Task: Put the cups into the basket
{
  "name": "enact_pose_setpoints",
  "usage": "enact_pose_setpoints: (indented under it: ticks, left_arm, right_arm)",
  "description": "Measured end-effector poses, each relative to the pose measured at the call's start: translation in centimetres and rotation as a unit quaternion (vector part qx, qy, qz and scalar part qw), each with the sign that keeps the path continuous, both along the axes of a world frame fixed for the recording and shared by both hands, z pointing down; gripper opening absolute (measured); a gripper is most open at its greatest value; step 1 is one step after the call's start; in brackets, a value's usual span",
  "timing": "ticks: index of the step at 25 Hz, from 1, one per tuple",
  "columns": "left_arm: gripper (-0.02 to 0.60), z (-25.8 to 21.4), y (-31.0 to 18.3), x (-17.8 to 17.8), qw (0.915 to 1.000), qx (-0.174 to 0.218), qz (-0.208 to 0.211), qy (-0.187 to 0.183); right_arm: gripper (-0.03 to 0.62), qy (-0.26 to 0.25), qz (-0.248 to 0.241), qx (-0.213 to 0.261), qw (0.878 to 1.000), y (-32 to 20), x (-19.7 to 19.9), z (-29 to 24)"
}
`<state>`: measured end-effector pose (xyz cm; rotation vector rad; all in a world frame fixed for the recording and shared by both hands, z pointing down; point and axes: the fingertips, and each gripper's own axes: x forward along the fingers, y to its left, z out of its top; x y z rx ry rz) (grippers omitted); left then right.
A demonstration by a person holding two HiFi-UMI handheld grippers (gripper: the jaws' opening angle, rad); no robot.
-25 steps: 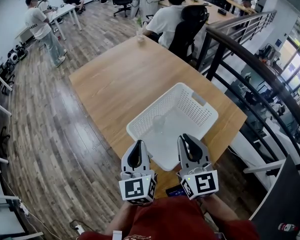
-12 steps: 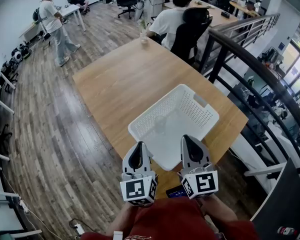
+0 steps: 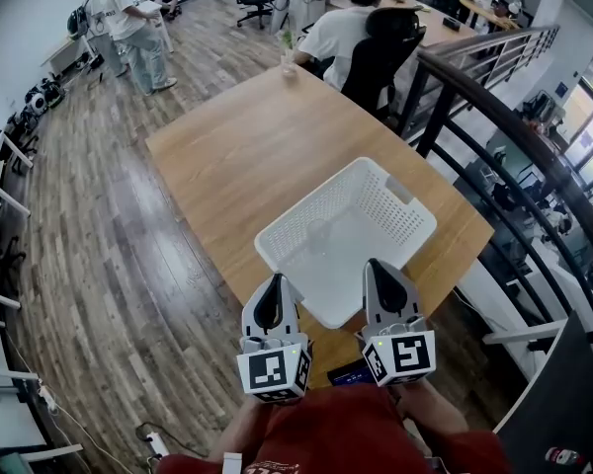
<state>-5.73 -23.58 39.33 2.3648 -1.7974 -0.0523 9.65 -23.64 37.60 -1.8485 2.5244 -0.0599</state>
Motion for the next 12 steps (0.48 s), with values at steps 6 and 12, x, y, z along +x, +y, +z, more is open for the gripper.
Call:
enact_pose_setpoints:
  ticks: [6, 12]
  left_arm:
    - [0.008, -0.83, -0.15, -0.2, 0.9999, 0.011, 0.0, -0.002]
    - [0.008, -0.22, 0.34, 0.05, 1.0, 0.001, 0.003, -0.004]
  right_arm:
    - [0.011, 0.002, 0.001, 0.01, 1.0, -0.08, 0.17, -0.63]
    - [0.011, 0.0, 0.002, -0.002, 1.0, 0.36, 0.3, -0.13]
